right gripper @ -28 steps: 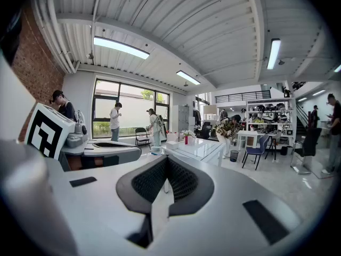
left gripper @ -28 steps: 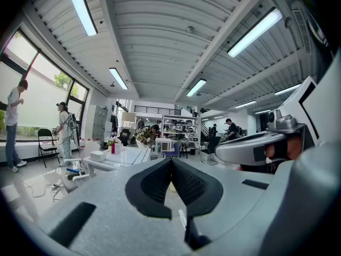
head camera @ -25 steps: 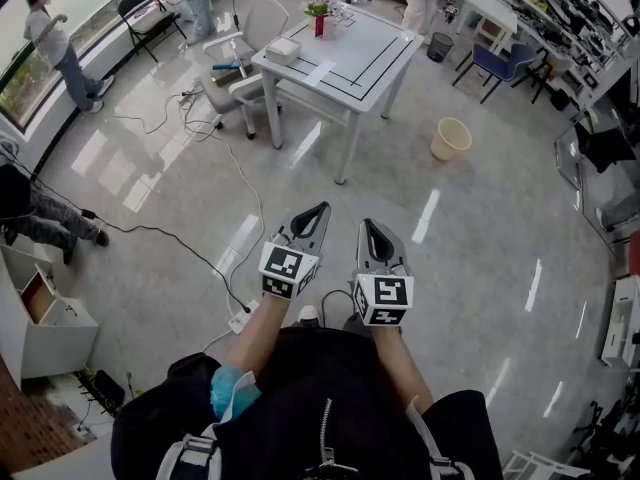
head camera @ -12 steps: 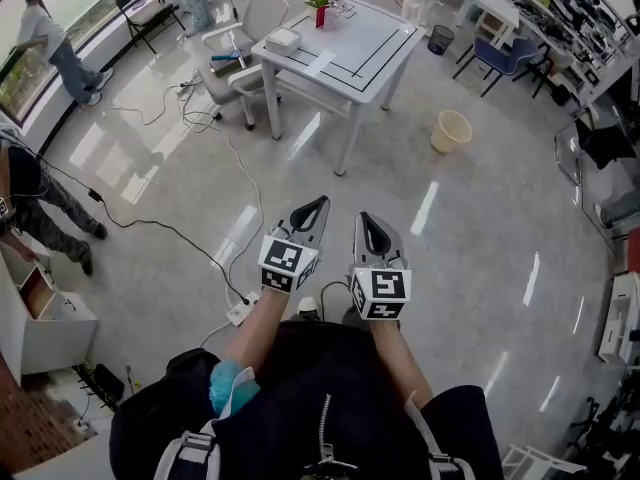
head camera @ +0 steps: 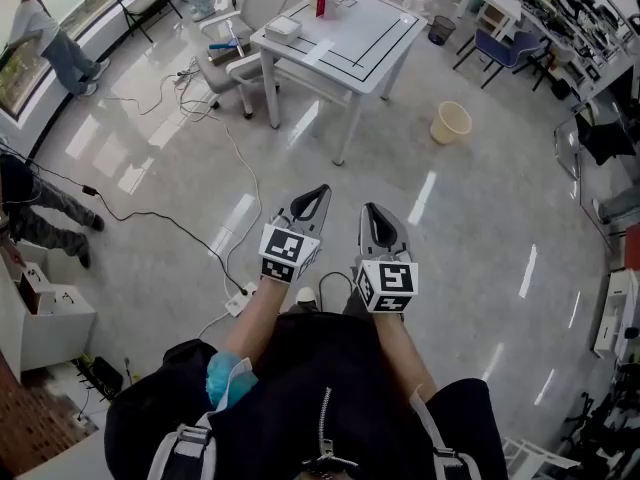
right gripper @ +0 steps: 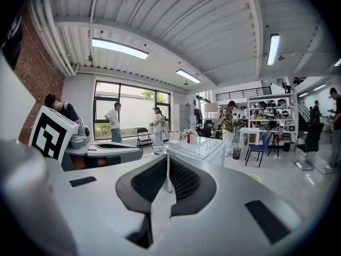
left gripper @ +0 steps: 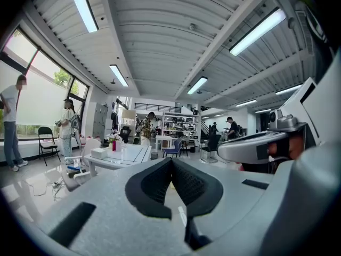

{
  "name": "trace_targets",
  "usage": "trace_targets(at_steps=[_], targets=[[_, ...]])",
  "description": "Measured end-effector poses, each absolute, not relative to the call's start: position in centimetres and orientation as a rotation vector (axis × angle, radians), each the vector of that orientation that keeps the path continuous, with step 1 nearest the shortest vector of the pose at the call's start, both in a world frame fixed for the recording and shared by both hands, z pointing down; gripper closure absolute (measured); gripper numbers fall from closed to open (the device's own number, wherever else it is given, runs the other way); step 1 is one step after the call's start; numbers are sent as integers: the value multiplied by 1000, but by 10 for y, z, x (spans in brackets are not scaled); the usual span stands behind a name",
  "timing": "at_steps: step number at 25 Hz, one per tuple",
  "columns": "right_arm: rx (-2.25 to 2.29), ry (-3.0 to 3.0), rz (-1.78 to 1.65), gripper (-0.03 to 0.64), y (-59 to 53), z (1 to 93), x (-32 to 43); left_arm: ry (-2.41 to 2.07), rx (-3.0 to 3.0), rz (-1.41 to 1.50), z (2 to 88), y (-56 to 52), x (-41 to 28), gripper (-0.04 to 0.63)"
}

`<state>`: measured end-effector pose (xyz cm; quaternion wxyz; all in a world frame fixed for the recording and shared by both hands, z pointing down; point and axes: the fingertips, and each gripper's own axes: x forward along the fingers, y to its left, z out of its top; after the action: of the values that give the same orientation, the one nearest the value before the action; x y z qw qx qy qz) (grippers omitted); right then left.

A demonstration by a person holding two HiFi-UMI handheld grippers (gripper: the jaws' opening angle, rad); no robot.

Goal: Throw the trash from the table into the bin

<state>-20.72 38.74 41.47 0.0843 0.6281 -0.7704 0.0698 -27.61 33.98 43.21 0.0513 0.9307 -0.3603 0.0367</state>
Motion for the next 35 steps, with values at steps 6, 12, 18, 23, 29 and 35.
trace_targets(at_steps=[6, 12, 18, 23, 29, 35], targets=[[1852, -2291, 199, 604, 371, 416, -209, -1104, 2834, 113, 433, 326, -280, 591], [1845, -2299, 221, 604, 359, 421, -207, -1108, 2829, 132, 436, 312, -277, 591], [1855, -2297, 247, 604, 354, 421, -204, -1091, 2832, 160, 435, 310, -271, 591], [1884, -2283, 250, 604, 356, 420, -197, -1083, 2834, 165, 439, 311, -265, 591], [1933, -2254, 265, 604, 364, 423, -179, -1068, 2834, 174, 445, 314, -254, 591], [1960, -2249, 276, 604, 362, 428, -158, -1057, 2846, 189, 449, 308, -237, 591]])
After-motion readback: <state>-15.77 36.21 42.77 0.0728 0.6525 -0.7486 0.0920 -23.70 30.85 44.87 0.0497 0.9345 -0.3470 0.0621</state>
